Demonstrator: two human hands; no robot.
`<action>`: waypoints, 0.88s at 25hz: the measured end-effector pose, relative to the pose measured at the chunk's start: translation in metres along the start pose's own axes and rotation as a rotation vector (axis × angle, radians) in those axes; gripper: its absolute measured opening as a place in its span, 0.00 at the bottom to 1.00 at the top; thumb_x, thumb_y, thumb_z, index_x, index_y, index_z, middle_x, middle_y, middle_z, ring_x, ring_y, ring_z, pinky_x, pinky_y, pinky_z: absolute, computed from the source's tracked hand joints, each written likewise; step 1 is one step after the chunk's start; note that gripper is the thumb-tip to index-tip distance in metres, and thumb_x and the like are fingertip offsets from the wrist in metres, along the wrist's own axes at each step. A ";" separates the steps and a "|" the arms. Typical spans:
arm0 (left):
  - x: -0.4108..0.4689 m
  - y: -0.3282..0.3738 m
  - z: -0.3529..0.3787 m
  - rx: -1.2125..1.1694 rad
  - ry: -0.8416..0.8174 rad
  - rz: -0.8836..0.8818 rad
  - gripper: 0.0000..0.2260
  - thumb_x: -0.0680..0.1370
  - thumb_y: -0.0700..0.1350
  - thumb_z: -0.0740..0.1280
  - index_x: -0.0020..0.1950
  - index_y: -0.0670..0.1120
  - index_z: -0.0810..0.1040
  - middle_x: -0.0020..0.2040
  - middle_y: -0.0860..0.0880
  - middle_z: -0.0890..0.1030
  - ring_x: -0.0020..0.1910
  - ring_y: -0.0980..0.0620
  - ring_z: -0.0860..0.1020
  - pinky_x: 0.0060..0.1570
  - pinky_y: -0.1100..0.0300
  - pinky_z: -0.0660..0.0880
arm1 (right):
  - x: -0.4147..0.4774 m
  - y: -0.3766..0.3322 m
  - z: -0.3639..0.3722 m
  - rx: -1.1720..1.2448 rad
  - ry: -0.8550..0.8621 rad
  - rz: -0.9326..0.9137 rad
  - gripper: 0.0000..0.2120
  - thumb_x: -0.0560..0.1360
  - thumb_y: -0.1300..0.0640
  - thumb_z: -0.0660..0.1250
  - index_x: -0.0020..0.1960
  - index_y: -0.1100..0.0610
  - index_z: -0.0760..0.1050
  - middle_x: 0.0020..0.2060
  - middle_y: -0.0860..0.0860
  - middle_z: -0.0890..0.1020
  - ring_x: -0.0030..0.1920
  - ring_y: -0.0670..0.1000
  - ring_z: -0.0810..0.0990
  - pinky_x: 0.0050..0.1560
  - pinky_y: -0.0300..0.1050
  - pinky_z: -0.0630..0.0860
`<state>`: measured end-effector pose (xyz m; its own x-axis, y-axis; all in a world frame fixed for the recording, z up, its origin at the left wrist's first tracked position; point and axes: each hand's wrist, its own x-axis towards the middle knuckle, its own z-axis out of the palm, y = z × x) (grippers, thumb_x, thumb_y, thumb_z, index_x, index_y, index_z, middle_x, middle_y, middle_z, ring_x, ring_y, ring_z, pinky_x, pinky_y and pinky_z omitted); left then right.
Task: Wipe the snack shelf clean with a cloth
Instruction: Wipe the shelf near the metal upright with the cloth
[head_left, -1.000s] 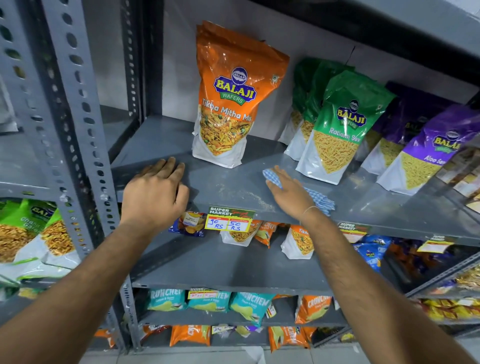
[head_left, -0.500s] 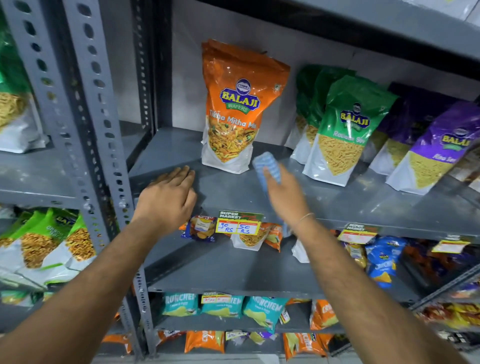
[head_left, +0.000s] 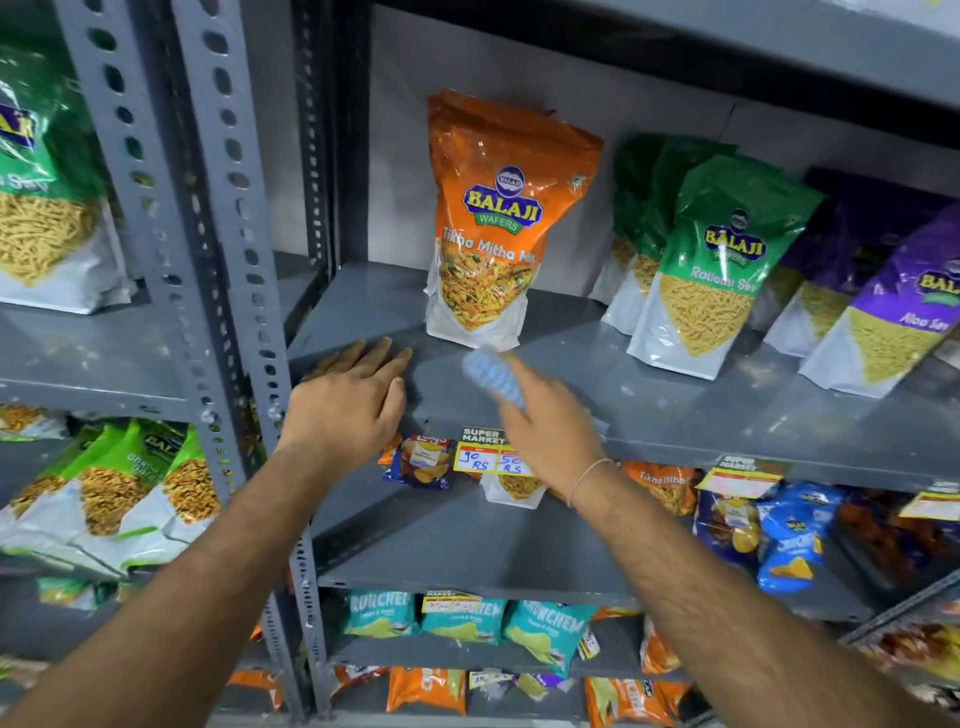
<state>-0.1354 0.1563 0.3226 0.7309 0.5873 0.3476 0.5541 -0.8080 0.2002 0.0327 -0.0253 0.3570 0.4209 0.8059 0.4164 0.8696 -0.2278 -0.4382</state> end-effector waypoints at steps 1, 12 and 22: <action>0.000 0.000 0.000 0.004 -0.007 -0.003 0.27 0.83 0.57 0.45 0.80 0.55 0.65 0.81 0.51 0.67 0.81 0.48 0.63 0.78 0.45 0.64 | 0.011 0.008 -0.005 -0.025 0.078 0.069 0.26 0.78 0.56 0.60 0.76 0.45 0.65 0.61 0.56 0.81 0.58 0.59 0.80 0.55 0.53 0.78; 0.000 0.000 0.002 0.007 0.020 -0.009 0.30 0.82 0.56 0.44 0.79 0.50 0.69 0.80 0.48 0.70 0.80 0.47 0.66 0.79 0.46 0.64 | -0.027 -0.018 -0.011 -0.018 -0.208 -0.237 0.32 0.74 0.60 0.63 0.75 0.41 0.65 0.69 0.41 0.77 0.68 0.44 0.76 0.67 0.41 0.72; 0.001 -0.004 0.010 -0.010 0.022 0.009 0.31 0.81 0.56 0.44 0.78 0.46 0.70 0.78 0.46 0.72 0.78 0.45 0.69 0.78 0.47 0.65 | -0.001 -0.035 0.031 -0.099 -0.286 -0.213 0.33 0.76 0.62 0.63 0.78 0.42 0.62 0.78 0.37 0.62 0.78 0.39 0.58 0.78 0.42 0.57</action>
<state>-0.1332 0.1608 0.3134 0.7268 0.5791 0.3693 0.5436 -0.8136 0.2060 -0.0058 -0.0008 0.3470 0.1509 0.9580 0.2440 0.9565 -0.0792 -0.2809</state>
